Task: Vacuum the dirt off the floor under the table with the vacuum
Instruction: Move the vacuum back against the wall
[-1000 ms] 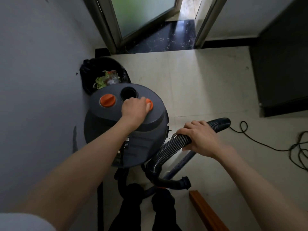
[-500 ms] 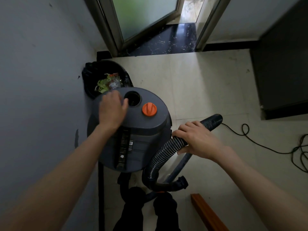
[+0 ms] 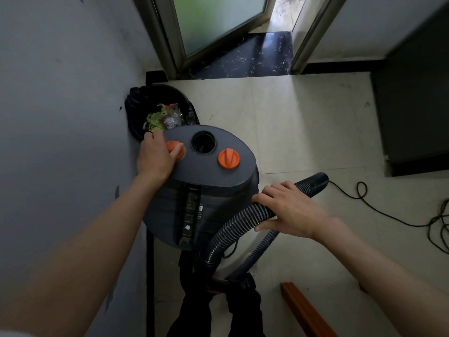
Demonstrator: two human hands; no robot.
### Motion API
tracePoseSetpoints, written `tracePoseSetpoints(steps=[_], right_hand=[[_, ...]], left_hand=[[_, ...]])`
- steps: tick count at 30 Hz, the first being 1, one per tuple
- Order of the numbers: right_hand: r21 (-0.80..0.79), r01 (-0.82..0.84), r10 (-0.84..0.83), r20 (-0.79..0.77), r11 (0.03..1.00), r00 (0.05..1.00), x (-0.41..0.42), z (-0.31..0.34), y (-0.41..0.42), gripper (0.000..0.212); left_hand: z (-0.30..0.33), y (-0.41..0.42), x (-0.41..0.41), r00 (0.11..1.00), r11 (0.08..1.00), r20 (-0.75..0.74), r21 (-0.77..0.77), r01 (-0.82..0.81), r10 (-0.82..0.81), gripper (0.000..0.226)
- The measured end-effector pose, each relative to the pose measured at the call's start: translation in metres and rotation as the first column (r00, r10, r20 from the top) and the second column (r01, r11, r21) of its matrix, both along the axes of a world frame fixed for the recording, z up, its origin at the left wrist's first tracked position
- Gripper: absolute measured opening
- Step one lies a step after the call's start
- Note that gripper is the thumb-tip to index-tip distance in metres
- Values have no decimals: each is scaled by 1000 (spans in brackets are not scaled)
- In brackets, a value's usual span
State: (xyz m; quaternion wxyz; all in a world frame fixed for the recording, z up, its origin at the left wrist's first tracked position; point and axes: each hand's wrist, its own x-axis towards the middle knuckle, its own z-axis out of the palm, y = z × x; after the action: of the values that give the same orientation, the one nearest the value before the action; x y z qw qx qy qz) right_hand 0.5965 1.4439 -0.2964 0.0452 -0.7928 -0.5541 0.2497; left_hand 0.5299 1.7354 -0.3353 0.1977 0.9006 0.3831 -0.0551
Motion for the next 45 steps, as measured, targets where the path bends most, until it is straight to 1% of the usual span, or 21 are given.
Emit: tracePoseSetpoints(steps=[3, 5, 7, 10, 12, 18, 22, 25, 28, 31, 34, 37, 39, 42, 43, 44, 45], right_hand=[[-16, 15, -15, 0, 1000, 1000, -1, 1, 0, 63], [-62, 7, -8, -23, 998, 1000, -2, 3, 0, 64], [-121, -2, -6, -59, 993, 998, -2, 6, 1, 63], [-148, 1, -8, -45, 989, 999, -4, 4, 1, 62], [-140, -5, 0, -30, 990, 1000, -8, 2, -1, 60], [-142, 6, -11, -33, 990, 999, -12, 3, -3, 62], [-148, 31, -37, -41, 989, 998, -18, 11, -6, 62], [-150, 49, -54, -31, 987, 998, -23, 17, -8, 60], [-150, 78, -82, -24, 986, 996, -26, 22, -10, 59], [-166, 89, -89, 7, 982, 996, -30, 27, -13, 62], [-154, 120, -119, 15, 981, 993, -36, 38, -17, 63], [-132, 167, -169, -2, 977, 986, -44, 52, -20, 63], [-110, 177, -179, -9, 978, 984, -51, 64, -21, 62], [-81, 202, -206, -41, 976, 978, -62, 81, -23, 59], [-71, 216, -219, -50, 974, 974, -66, 86, -22, 58], [-54, 228, -231, -58, 972, 971, -69, 94, -21, 58], [-32, 248, -249, -73, 968, 966, -72, 101, -19, 56]], left_hand=[[-1, 3, -7, 990, 987, -72, 94, 130, -123, 45], [0, 7, -11, 976, 968, -90, 133, 211, -200, 43], [1, 11, -11, 962, 953, -100, 143, 267, -254, 41], [3, 11, -7, 946, 940, -134, 139, 312, -294, 41], [5, 8, -4, 949, 944, -146, 136, 300, -280, 41], [6, -1, 0, 971, 988, -211, 78, 133, -114, 45], [10, -3, 6, 961, 993, -268, 75, 95, -71, 45], [9, -1, 7, 962, 996, -265, 43, 83, -69, 44], [7, 6, 0, 979, 998, -197, -45, 47, -55, 47], [15, 0, -18, 994, 992, -91, -112, 55, -66, 39], [27, -22, -48, 998, 983, 51, -181, 41, -32, 31], [47, -59, -80, 992, 947, 123, -316, 59, -21, 25], [63, -87, -100, 988, 889, 148, -443, 113, -51, 24], [85, -120, -129, 983, 735, 175, -657, 165, -65, 21], [92, -129, -137, 980, 689, 180, -701, 184, -79, 20], [100, -135, -146, 976, 667, 189, -715, 211, -107, 26], [107, -140, -152, 968, 666, 202, -703, 248, -148, 35]])
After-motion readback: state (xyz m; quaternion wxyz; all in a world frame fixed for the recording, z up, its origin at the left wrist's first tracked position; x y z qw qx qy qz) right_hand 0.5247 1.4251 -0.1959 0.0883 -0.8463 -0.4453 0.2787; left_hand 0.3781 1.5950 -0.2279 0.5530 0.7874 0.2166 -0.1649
